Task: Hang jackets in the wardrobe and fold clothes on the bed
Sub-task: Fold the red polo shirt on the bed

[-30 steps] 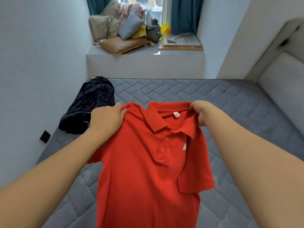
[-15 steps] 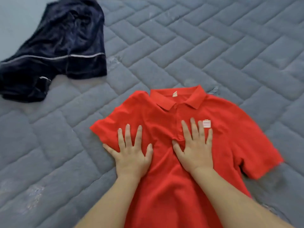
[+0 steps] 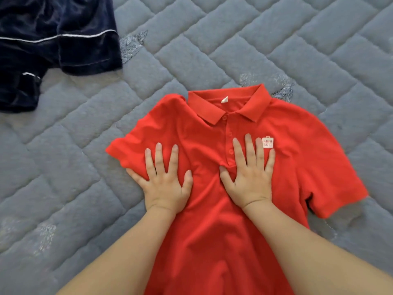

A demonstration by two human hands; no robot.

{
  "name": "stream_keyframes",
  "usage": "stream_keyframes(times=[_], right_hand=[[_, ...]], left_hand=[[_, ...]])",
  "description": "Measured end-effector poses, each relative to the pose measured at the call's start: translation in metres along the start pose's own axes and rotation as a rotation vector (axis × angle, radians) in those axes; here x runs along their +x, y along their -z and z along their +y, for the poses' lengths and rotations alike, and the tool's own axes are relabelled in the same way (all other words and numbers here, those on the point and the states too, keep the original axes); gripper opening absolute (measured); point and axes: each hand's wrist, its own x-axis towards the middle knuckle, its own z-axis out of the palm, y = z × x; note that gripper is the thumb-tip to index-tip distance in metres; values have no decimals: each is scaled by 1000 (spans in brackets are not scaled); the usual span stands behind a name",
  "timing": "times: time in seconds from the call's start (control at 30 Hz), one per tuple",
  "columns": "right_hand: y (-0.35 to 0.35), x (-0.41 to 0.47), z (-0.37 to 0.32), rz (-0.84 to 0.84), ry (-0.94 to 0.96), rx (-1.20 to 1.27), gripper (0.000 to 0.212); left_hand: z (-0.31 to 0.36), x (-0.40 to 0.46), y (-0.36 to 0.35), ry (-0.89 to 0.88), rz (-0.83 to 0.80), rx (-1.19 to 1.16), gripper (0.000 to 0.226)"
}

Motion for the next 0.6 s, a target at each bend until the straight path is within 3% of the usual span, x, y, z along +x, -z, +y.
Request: stream_keyframes(times=[0.2, 0.27, 0.4, 0.5, 0.6], right_hand=[[14, -4, 1, -34, 31, 97, 79], [28, -29, 14, 24, 10, 166, 76], [54, -137, 54, 220, -413, 233, 74], [69, -200, 64, 107, -778, 241, 80], [84, -224, 56, -183, -926, 349, 55]], left_hand=[[-3, -4, -1, 13, 28, -51, 71], [-3, -8, 4, 1, 32, -84, 71], [-9, -44, 22, 57, 15, -332, 85], [-16, -120, 36, 326, 59, -587, 85], [-29, -199, 47, 706, -94, -576, 49]])
